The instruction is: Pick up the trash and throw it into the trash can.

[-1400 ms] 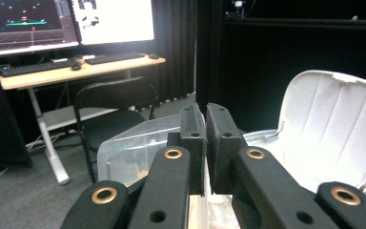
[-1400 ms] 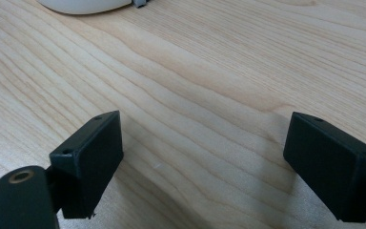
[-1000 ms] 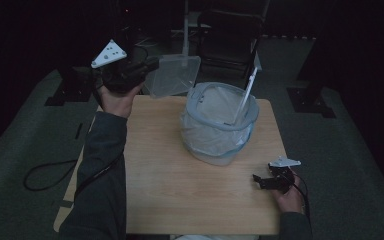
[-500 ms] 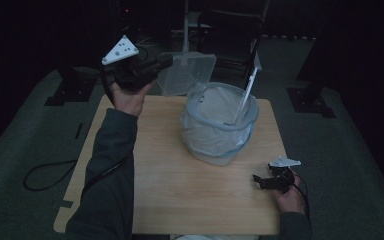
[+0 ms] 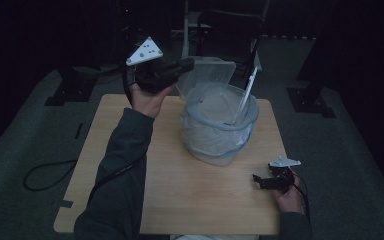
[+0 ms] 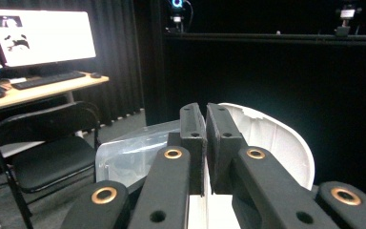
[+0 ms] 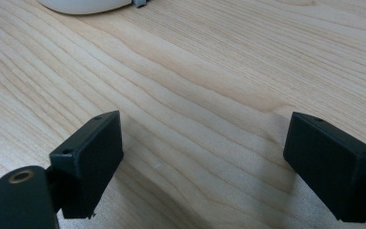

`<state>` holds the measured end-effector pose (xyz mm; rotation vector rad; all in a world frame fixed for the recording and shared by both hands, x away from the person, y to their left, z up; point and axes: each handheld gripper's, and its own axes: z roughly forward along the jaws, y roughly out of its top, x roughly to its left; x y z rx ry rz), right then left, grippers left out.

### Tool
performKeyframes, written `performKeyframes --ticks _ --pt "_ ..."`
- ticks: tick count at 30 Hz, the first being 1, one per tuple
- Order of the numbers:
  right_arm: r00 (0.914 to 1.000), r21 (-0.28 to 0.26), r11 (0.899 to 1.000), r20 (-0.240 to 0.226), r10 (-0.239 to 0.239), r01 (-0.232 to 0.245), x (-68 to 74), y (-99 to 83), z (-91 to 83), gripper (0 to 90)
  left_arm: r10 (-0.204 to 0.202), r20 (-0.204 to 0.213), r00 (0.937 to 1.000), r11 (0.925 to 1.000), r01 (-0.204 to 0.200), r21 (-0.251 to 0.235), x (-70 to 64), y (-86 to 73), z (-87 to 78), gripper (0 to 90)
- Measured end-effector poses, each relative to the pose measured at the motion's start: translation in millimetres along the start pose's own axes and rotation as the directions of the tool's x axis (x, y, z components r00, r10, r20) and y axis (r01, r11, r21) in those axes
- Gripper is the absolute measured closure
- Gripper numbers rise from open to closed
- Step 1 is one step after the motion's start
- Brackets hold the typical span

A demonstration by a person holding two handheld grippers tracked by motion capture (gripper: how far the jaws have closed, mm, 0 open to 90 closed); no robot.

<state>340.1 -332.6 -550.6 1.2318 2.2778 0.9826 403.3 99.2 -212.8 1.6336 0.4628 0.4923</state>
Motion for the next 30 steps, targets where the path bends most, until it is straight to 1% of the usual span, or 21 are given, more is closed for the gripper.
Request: performKeyframes --ticks 2,3,4,5,6,7,8,10,14,15,16,19,20,22,23,24,25,26,27,29,30 --pt "1.0000 0.000 1.000 0.000 0.000 0.000 0.0 0.0 0.0 12.3 -0.011 0.025 0.9996 0.9999 0.011 -0.009 -2.8 -0.7 5.4 87.8" --pt "1.0000 0.000 1.000 0.000 0.000 0.000 0.0 0.0 0.0 12.3 -0.011 0.025 0.9996 0.9999 0.011 -0.009 -2.8 -0.7 5.4 87.6" --pt "1.0000 0.000 1.000 0.000 0.000 0.000 0.0 0.0 0.0 12.3 -0.010 0.096 0.9953 0.9996 0.013 -0.024 -5.5 -3.0 12.1 86.9" --pt "1.0000 0.000 1.000 0.000 0.000 0.000 0.0 0.0 0.0 12.3 -0.008 0.099 0.9950 0.9997 0.011 -0.023 -7.5 -3.8 14.8 84.6" --pt "1.0000 0.000 1.000 0.000 0.000 0.000 0.0 0.0 0.0 12.3 -0.008 0.099 0.9950 0.9997 0.011 -0.023 -7.5 -3.8 14.8 78.3" --pt "1.0000 0.000 1.000 0.001 0.000 0.000 0.0 0.0 0.0 12.3 -0.002 0.096 0.9953 0.9999 0.004 -0.016 -9.5 -4.5 17.7 74.9" --pt "1.0000 0.000 1.000 0.000 0.000 0.000 0.0 0.0 0.0 12.3 0.005 0.116 0.9933 1.0000 -0.004 -0.006 -10.6 -6.4 21.1 73.2" --pt "1.0000 0.000 1.000 0.000 0.000 0.000 0.0 0.0 0.0 12.3 0.006 0.113 0.9936 1.0000 -0.006 -0.007 -11.3 -7.4 21.9 71.1" --pt "1.0000 0.000 1.000 0.000 0.000 0.000 0.0 0.0 0.0 12.3 0.006 0.105 0.9944 1.0000 -0.006 0.000 -8.5 -10.0 21.1 67.8" --pt "1.0000 0.000 1.000 0.000 0.000 0.000 0.0 0.0 0.0 12.3 0.002 0.100 0.9950 1.0000 -0.002 -0.001 -7.4 -10.9 20.6 67.8" --pt "1.0000 0.000 1.000 0.000 0.000 0.000 0.0 0.0 0.0 12.3 -0.009 0.088 0.9961 0.9999 0.009 0.007 -3.7 -13.7 19.1 65.8" --pt "1.0000 0.000 1.000 0.000 0.000 0.000 0.0 0.0 0.0 12.3 -0.021 0.081 0.9965 0.9997 0.020 0.015 -0.3 -16.9 18.7 63.9" --pt "1.0000 0.000 1.000 0.000 0.000 0.000 0.0 0.0 0.0 12.3 -0.029 0.065 0.9974 0.9992 0.027 0.028 3.3 -21.9 18.3 62.0" --pt "1.0000 0.000 1.000 0.000 0.001 -0.001 0.1 0.0 0.0 12.3 -0.039 0.055 0.9977 0.9984 0.037 0.042 7.2 -28.3 18.4 60.9" --pt "1.0000 0.000 1.000 0.000 0.001 -0.001 0.1 0.0 0.0 12.2 -0.039 0.055 0.9977 0.9984 0.037 0.042 7.2 -28.3 18.4 60.3" --pt "1.0000 0.000 1.000 0.000 0.001 -0.001 0.1 0.0 0.0 12.3 -0.052 0.042 0.9978 0.9973 0.049 0.055 11.4 -35.5 19.0 59.8" --pt "1.0000 0.000 1.000 -0.001 0.001 -0.001 0.1 0.0 0.0 12.3 -0.052 0.042 0.9978 0.9973 0.049 0.055 11.4 -35.5 19.0 59.7" --pt "1.0000 0.000 1.000 -0.001 0.001 -0.001 0.1 0.0 0.0 12.3 -0.058 0.039 0.9975 0.9965 0.056 0.062 13.8 -39.1 19.2 59.7" --pt "1.0000 -0.001 1.000 -0.001 0.002 -0.002 0.0 0.1 0.1 12.2 -0.073 0.027 0.9970 0.9951 0.071 0.070 18.3 -46.2 19.3 58.8" --pt "1.0000 -0.001 1.000 0.000 0.001 -0.001 -0.4 0.4 0.4 12.3 -0.087 0.015 0.9961 0.9933 0.086 0.077 23.7 -53.5 18.7 58.1" --pt "1.0000 -0.001 1.000 0.000 0.001 -0.001 -0.4 0.4 0.4 12.3 -0.087 0.015 0.9961 0.9933 0.086 0.077 23.7 -53.5 18.7 57.8"
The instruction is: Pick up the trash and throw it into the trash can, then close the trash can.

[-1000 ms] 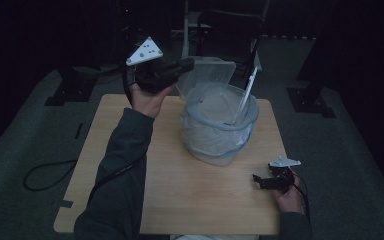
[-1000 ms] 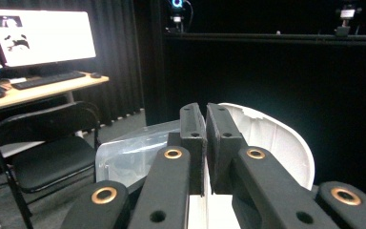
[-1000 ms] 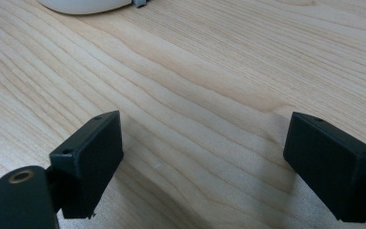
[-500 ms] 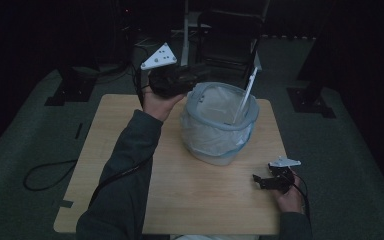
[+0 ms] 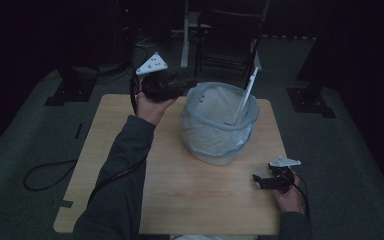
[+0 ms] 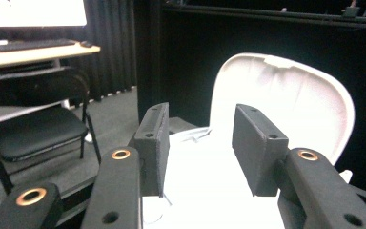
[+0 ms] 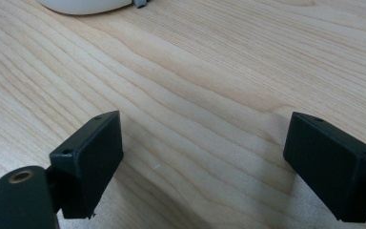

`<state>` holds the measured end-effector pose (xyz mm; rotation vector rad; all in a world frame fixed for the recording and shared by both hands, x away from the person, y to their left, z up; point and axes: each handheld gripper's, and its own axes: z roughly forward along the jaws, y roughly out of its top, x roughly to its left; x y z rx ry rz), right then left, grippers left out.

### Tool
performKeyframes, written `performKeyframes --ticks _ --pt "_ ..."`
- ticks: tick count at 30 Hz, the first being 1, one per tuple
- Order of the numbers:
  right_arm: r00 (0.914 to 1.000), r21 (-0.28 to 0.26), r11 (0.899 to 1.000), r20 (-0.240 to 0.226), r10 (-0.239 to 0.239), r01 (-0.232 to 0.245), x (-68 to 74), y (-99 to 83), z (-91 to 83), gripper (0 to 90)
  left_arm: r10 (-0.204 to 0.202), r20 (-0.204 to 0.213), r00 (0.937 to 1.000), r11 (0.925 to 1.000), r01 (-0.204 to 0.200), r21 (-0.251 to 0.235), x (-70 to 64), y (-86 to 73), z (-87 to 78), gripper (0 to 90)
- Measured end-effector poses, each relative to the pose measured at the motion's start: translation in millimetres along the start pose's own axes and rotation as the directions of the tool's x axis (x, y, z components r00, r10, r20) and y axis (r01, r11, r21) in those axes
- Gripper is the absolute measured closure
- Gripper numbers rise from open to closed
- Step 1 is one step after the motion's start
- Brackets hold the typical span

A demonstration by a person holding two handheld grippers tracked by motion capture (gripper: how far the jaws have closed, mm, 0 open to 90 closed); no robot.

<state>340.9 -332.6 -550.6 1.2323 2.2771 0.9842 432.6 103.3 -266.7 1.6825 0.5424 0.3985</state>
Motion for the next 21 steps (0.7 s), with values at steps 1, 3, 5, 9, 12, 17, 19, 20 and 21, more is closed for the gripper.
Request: performKeyframes --ticks 1,3,5,9,12,17,19,20,21 --pt "1.0000 0.000 1.000 0.000 0.000 0.000 0.0 0.0 0.1 12.2 -0.012 -0.008 0.9999 0.9999 0.012 0.004 4.8 -5.6 -0.6 57.7" --pt "1.0000 -0.001 1.000 0.000 0.000 0.000 -0.1 0.0 0.1 12.2 -0.028 -0.013 0.9995 0.9996 0.028 0.007 8.8 -10.3 -0.6 56.9" --pt "1.0000 -0.001 1.000 0.000 0.000 0.000 0.0 0.0 0.1 12.3 -0.033 -0.015 0.9994 0.9994 0.033 0.008 10.2 -12.2 -0.7 56.9" --pt "1.0000 -0.001 1.000 0.000 0.001 -0.001 0.1 0.0 0.1 12.3 -0.041 -0.014 0.9991 0.9991 0.041 0.011 12.5 -16.5 -0.2 56.8" --pt "1.0000 -0.001 1.000 0.000 0.001 -0.001 0.1 0.0 0.1 12.3 -0.036 -0.009 0.9993 0.9992 0.036 0.018 11.8 -18.5 1.1 57.1" --pt "1.0000 -0.001 1.000 0.000 0.001 -0.001 0.0 0.0 0.1 12.3 -0.051 0.028 0.9983 0.9982 0.050 0.032 5.1 -20.2 6.1 48.4" --pt "1.0000 -0.001 1.000 0.000 0.001 -0.001 0.1 0.0 0.1 12.3 -0.048 0.036 0.9982 0.9981 0.047 0.039 2.6 -19.7 7.8 44.5" --pt "1.0000 -0.001 1.000 0.000 0.001 -0.001 0.0 0.0 0.1 12.3 -0.047 0.058 0.9972 0.9977 0.044 0.053 -4.5 -17.9 12.4 41.9" --pt "1.0000 -0.001 1.000 0.000 0.000 0.000 0.0 0.0 0.1 12.2 -0.045 0.073 0.9963 0.9974 0.041 0.060 -7.6 -17.1 14.5 39.8"
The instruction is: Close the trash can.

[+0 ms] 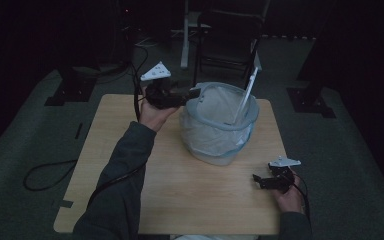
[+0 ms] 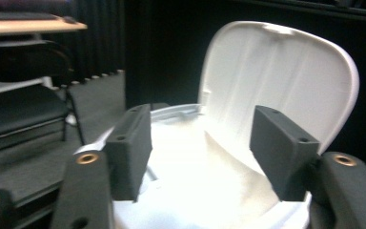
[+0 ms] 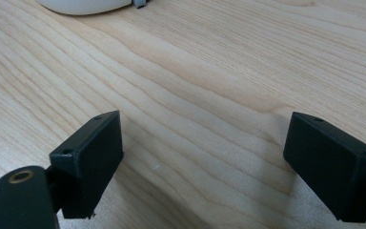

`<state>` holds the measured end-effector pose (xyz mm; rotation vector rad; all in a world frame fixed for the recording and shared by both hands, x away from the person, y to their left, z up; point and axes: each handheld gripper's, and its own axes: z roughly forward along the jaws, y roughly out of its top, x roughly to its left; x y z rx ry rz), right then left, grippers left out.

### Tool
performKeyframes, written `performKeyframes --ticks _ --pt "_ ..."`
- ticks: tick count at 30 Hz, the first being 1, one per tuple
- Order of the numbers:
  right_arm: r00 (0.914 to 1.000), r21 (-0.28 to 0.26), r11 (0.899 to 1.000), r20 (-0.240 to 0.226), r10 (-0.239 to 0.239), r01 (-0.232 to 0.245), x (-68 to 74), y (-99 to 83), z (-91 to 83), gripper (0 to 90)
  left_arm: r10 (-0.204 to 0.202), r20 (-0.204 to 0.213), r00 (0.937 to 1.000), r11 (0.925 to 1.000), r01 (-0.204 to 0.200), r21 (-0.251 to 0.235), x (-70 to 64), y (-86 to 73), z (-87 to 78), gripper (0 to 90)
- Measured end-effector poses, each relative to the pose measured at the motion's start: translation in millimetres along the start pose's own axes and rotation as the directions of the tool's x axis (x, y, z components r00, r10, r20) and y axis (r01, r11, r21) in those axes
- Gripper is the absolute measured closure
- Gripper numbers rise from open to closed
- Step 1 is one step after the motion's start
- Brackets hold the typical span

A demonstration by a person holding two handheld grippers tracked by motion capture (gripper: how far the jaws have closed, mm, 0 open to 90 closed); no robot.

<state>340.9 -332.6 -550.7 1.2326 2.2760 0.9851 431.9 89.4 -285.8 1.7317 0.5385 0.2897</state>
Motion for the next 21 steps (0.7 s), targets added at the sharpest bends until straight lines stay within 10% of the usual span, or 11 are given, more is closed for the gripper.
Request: performKeyframes --ticks 11,21 --pt "1.0000 0.001 1.000 0.000 -0.001 0.001 0.0 0.0 -0.1 12.2 0.053 0.121 0.9912 0.9977 -0.058 0.036 -42.5 8.8 25.4 27.4" --pt "1.0000 0.002 1.000 0.001 -0.002 0.002 -0.2 0.1 0.0 12.3 0.115 0.124 0.9855 0.9920 -0.121 0.037 -74.6 18.3 46.1 24.2"
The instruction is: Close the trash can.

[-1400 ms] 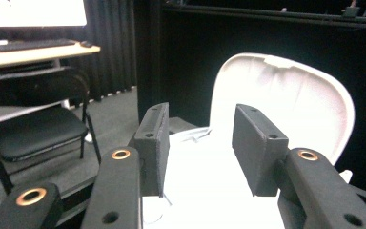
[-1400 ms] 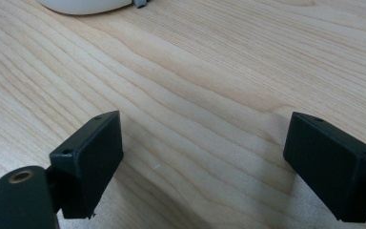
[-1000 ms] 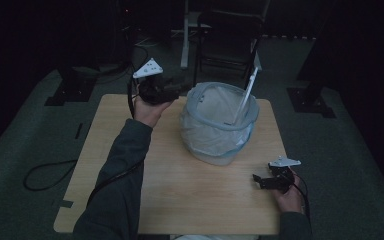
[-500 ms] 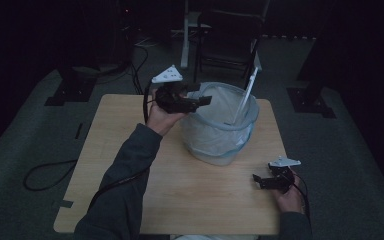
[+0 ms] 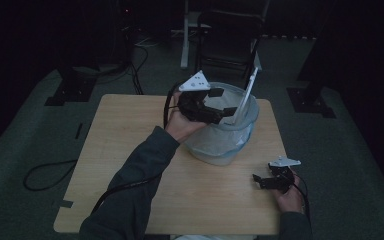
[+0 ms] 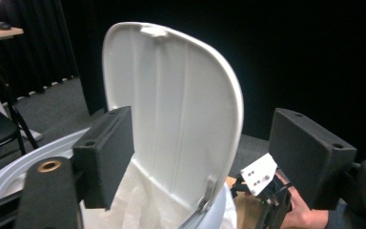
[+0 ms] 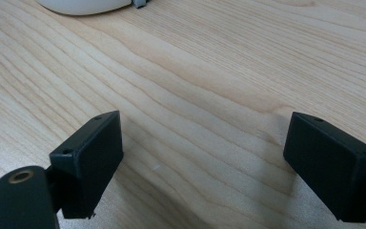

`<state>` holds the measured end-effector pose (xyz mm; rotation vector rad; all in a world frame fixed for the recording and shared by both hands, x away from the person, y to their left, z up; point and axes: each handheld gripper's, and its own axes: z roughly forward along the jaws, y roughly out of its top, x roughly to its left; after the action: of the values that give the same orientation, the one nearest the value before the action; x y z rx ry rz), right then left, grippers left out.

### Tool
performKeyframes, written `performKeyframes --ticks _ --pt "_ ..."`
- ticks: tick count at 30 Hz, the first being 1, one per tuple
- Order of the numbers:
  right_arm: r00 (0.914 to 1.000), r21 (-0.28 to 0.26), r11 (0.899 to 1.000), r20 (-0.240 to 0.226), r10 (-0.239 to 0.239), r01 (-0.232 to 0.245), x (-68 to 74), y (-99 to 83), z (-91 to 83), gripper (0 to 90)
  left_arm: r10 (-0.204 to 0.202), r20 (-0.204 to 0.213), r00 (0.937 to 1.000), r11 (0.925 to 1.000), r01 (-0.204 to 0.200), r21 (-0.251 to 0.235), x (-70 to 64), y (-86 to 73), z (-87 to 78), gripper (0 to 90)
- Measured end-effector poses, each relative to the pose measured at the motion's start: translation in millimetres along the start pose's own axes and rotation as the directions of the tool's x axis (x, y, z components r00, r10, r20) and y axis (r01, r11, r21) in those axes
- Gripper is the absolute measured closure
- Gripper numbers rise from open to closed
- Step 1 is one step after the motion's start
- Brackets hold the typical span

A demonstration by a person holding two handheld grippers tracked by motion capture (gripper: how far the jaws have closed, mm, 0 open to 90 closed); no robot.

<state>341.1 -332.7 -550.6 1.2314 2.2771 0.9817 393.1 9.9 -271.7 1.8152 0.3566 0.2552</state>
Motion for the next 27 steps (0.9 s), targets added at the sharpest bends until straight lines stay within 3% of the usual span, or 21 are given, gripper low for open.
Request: performKeyframes --ticks 4,13,17,22,25,27 --pt "1.0000 0.000 1.000 0.000 0.000 0.000 0.0 0.0 0.0 12.2 0.040 -0.029 0.9988 0.9988 -0.039 0.028 -7.4 3.4 10.5 19.8" --pt "1.0000 0.001 1.000 0.000 0.000 0.000 0.0 0.0 0.0 12.3 0.028 -0.072 0.9970 0.9996 -0.028 0.005 -15.2 7.6 25.3 18.2" --pt "1.0000 0.000 1.000 0.001 -0.001 0.001 0.1 -0.1 0.1 12.3 0.043 -0.098 0.9942 0.9989 -0.045 -0.013 -21.9 9.3 29.8 18.2" --pt "1.0000 0.000 1.000 0.002 0.002 -0.002 0.5 -0.3 -0.2 12.3 0.041 -0.156 0.9870 0.9988 -0.045 -0.020 -21.8 10.8 32.6 18.3" --pt "1.0000 -0.001 1.000 0.002 0.001 -0.001 0.5 -0.3 -0.2 12.3 0.045 -0.203 0.9782 0.9988 -0.048 -0.011 -20.5 11.5 34.9 18.3" --pt "1.0000 0.000 1.000 0.002 0.002 -0.002 0.5 -0.3 -0.2 12.3 0.041 -0.212 0.9764 0.9989 -0.045 -0.013 -19.9 11.1 36.2 18.3"
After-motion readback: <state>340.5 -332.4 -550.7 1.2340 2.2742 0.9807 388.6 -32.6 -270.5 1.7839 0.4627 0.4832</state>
